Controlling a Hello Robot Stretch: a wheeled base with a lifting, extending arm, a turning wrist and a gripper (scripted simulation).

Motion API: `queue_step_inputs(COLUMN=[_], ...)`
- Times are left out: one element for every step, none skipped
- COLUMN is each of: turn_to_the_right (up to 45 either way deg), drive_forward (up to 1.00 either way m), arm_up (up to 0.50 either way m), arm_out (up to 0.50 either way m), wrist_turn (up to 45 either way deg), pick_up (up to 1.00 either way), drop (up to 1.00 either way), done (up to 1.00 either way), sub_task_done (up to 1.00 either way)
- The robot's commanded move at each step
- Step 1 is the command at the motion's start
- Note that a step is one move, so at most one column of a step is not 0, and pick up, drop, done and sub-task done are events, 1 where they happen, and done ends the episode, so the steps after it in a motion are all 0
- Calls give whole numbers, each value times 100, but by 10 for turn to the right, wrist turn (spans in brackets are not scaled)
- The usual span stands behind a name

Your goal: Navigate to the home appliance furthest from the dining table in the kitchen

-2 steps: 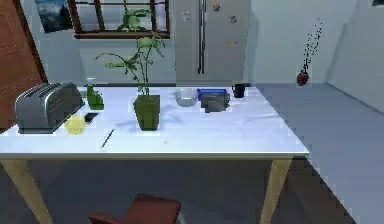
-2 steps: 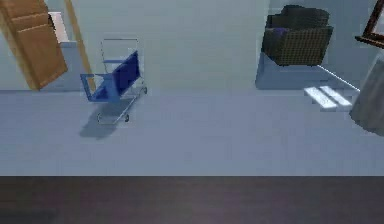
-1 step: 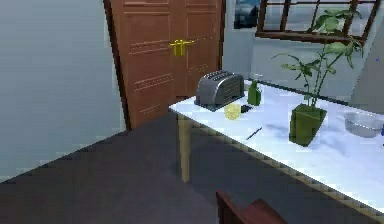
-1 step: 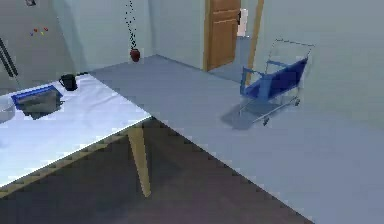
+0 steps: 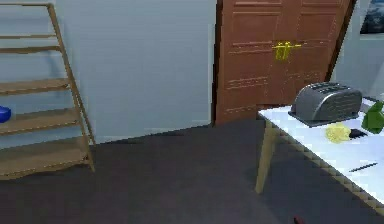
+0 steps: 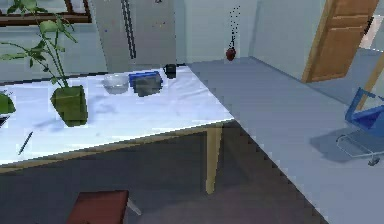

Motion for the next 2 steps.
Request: queue_step_inputs(turn_to_the_right=[0, 450], drive_forward=[50, 0], arm_up=[0, 0], arm_out=[0, 0], wrist_turn=[0, 0], pick_up=[0, 0], drop=[0, 0], done=[0, 0], sub_task_done=[0, 0])
